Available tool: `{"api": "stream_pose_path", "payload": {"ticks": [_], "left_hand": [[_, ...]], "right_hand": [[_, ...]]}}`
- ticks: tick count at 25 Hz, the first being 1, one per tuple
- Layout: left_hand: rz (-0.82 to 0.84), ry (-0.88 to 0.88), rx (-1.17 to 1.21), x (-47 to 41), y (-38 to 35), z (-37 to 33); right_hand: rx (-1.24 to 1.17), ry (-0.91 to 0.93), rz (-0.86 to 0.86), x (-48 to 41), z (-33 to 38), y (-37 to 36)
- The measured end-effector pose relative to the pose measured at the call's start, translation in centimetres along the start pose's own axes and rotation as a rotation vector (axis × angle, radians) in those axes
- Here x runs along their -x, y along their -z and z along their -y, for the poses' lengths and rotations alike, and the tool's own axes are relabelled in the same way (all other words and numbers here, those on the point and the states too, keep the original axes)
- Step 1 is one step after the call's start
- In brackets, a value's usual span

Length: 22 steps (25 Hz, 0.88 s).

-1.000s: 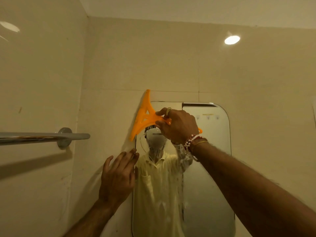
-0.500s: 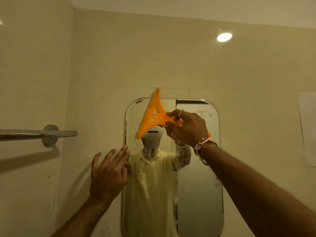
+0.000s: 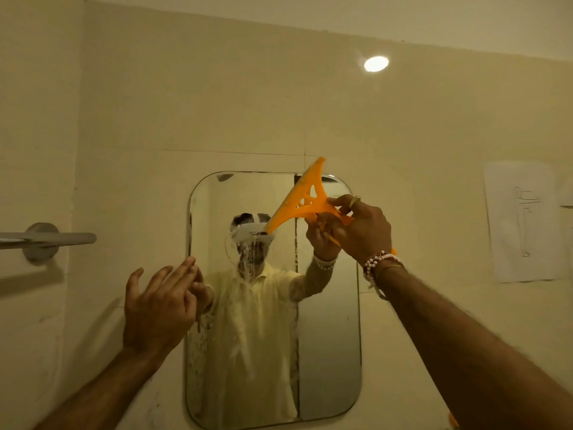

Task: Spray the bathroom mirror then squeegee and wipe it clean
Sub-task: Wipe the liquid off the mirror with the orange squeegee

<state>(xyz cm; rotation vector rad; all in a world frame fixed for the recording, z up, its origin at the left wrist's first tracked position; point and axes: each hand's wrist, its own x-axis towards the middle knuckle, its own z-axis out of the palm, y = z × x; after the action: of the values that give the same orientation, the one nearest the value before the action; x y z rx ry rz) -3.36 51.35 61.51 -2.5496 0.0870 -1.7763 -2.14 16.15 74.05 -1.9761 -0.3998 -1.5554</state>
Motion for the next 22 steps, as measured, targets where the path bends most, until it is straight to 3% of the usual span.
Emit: {"api": "stream_pose_path", "payload": {"ticks": [12,22], "left_hand": [[-0.067,0.066,0.124,-8.6,5.1,-3.4],[0.027,-0.044,0.044,-14.8,3.4,-1.8]], "right_hand": [[-0.004,-0.202,-0.030,0.5,0.6,0.1],[-0.016,-0.280,-0.144,1.2,-1.0,0.3]]}}
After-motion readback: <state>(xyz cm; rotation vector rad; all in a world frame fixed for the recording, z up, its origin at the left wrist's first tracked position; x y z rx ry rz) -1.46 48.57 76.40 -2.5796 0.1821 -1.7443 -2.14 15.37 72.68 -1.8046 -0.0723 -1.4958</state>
